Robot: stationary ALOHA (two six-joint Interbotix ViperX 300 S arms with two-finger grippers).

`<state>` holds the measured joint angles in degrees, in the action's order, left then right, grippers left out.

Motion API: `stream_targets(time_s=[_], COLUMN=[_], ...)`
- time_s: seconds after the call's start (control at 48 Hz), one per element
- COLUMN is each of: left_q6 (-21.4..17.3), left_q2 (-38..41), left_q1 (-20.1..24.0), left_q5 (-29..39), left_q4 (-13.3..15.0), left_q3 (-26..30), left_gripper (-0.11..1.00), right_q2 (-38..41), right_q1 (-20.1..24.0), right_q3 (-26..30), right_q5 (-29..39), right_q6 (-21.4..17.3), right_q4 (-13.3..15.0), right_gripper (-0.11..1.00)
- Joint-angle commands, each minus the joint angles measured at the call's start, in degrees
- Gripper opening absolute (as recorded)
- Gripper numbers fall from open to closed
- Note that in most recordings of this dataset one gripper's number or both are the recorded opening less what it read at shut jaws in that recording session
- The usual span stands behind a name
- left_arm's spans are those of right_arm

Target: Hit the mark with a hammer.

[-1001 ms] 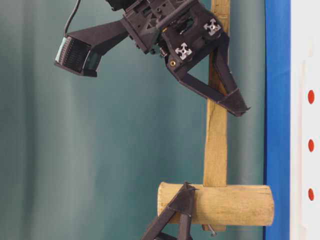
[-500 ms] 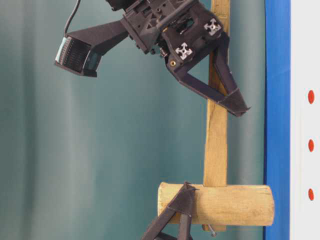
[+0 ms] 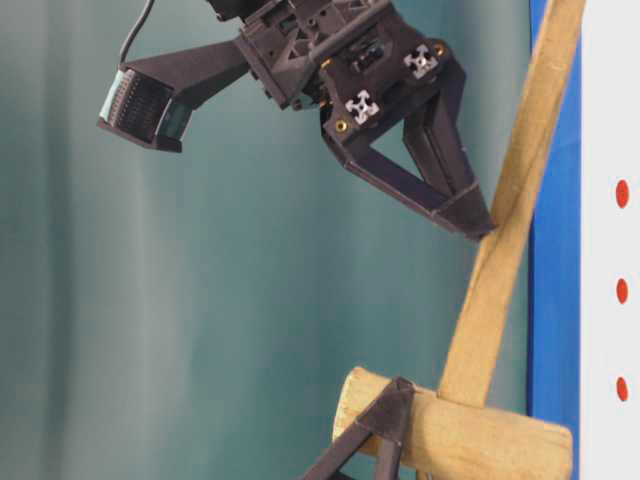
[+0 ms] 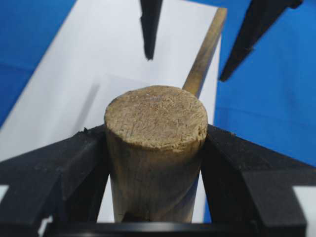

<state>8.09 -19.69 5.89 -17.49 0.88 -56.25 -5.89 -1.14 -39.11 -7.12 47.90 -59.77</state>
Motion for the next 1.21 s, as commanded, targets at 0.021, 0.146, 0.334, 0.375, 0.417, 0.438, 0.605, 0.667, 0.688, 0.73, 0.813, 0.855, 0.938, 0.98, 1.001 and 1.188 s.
stream_targets(time_s=[0.021, 0.146, 0.334, 0.375, 0.417, 0.438, 0.605, 0.667, 0.688, 0.73, 0.813, 0.855, 0.938, 0.98, 1.001, 1.188], left_q6=[4.04, 13.97, 33.05, 36.65, 39.9, 41.57, 53.0, 55.46, 55.72, 56.16, 57.04, 57.13, 57.74, 58.27, 58.45, 58.89], left_q2=[-1.67, -2.02, -2.11, -2.11, -2.11, -2.2, -2.99, -3.87, -4.31, -4.92, -6.06, -6.59, -7.47, -7.65, -7.65, -7.82], left_q1=[0.18, 0.44, 0.53, 0.53, 0.53, 0.62, 0.09, -0.18, -0.26, -0.35, -0.62, -0.88, -1.58, -2.02, -2.11, -2.29], left_q5=[1.67, 5.54, 9.58, 9.93, 10.2, 10.28, 10.46, 10.28, 10.2, 10.2, 10.2, 10.2, 10.2, 10.2, 10.28, 11.43], left_q4=[0.35, 0.62, 0.62, 0.62, 0.62, 0.62, 0.18, 0.09, 0.09, 0.09, 0.09, 0.09, 0.18, 0.18, 0.18, 0.18], left_q3=[1.23, 1.76, 2.2, 2.2, 2.29, 2.2, 2.2, 1.93, 1.85, 1.67, 1.23, 0.97, 0.79, 0.7, 0.7, 0.44], left_gripper=[0.49, 0.49, 0.49, 0.49, 0.49, 0.49, 0.49, 0.49, 0.49, 0.49, 0.49, 0.49, 0.49, 0.49, 0.49, 0.49], right_q2=[-1.49, -1.49, -1.41, -1.41, -1.41, -1.41, -1.14, -0.79, -0.62, -0.35, 0.62, 1.32, 3.16, 3.78, 4.04, 4.57], right_q1=[0.53, 0.62, 0.7, 0.7, 0.7, 0.7, 0.79, 0.79, 0.79, 0.79, 0.79, 0.79, 0.79, 0.79, 0.88, 0.79], right_q3=[1.05, 1.23, 1.23, 1.23, 1.23, 1.23, 1.49, 1.58, 1.67, 1.76, 1.76, 1.76, 1.93, 2.02, 2.2, 3.08], right_q5=[-0.53, -0.53, -0.62, -0.62, -0.7, -0.7, -0.7, -0.7, -0.79, -1.05, -1.49, -1.76, -3.16, -3.96, -4.31, -5.01], right_q6=[0.62, 1.49, 3.25, 3.6, 3.96, 4.13, 5.89, 6.5, 6.77, 7.29, 8.26, 8.79, 10.11, 10.63, 10.9, 12.3], right_q4=[0.35, 0.35, 0.35, 0.35, 0.26, 0.35, 0.35, 0.35, 0.26, 0.35, 0.26, 0.26, 0.35, 0.26, 0.35, 0.35], right_gripper=[0.88, 0.89, 0.89, 0.89, 0.89, 0.89, 0.89, 0.89, 0.89, 0.89, 0.89, 0.89, 0.88, 0.88, 0.87, 0.53])
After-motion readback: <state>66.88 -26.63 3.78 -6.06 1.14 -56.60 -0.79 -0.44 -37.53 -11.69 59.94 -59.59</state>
